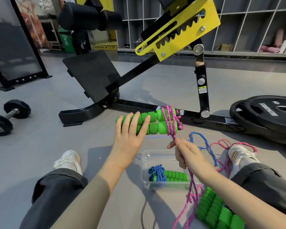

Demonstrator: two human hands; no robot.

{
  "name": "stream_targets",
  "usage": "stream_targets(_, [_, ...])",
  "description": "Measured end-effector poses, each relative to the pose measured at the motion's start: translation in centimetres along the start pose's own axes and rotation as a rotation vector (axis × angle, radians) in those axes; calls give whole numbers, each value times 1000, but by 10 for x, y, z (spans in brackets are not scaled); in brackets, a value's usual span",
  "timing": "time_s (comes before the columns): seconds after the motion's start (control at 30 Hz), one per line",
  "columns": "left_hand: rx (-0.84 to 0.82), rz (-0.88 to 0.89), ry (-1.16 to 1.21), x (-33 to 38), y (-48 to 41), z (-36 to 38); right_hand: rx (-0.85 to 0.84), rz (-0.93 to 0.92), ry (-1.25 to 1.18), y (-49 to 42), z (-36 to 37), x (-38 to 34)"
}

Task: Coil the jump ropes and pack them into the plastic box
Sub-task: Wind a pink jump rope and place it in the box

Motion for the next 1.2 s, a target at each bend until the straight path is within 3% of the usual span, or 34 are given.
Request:
stream_targets(0.33, [-143, -61, -78, -13, 16, 7, -353, -73, 482, 19, -11, -67])
stream_targets(0.5, [-146, -6, -79, -11, 21, 10, -449, -91, 436, 28, -35, -100])
stream_targets(0.7, [-197, 116, -18, -1, 22, 10, -277, -253, 342, 24, -51, -114])
stream_targets(0.97, [-140, 281, 141, 17, 15, -6, 29, -181, 182, -5, -71, -73])
stream_targets(1.1, [-54, 290, 182, 29, 9, -9, 41, -133, 151, -15, -73, -51])
stream_targets(1.2, [7, 230, 210, 33, 1, -11, 18, -80, -7, -15, -67, -31])
Point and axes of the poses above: each hand's wrist, its own y-axis away from the middle knuckle, its own z-axis out of the palm, x = y × z, the point moved 3 cm from there along -y, towards the middle knuckle, and after that the axes turned 6 degrees about y, right-handed, at the moved point
